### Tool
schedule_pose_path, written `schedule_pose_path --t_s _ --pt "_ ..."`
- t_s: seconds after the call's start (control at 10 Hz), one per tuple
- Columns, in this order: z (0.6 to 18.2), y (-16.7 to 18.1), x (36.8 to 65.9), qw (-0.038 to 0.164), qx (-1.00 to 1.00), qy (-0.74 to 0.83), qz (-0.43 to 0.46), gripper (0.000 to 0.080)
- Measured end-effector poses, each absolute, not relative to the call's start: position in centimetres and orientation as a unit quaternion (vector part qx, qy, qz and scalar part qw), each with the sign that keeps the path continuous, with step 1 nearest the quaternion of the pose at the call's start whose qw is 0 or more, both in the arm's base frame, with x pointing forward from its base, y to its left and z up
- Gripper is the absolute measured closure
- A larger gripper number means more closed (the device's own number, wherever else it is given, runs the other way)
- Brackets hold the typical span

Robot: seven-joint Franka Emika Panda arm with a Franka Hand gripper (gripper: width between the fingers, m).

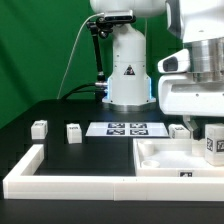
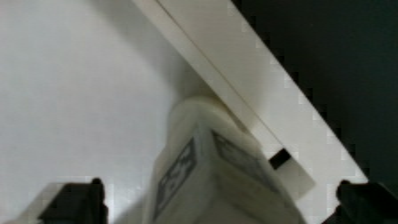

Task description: Assemble one leg

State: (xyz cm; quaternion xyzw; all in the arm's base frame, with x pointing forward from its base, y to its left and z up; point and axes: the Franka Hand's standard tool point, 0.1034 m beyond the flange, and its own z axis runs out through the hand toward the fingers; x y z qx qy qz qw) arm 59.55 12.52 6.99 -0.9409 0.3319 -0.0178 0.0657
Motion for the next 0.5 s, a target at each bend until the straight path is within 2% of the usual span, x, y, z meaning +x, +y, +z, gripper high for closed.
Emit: schedule_pose_path --t_s 0.5 --pt "6.95 12.39 59.6 0.041 -0.997 0.053 -0.037 0.015"
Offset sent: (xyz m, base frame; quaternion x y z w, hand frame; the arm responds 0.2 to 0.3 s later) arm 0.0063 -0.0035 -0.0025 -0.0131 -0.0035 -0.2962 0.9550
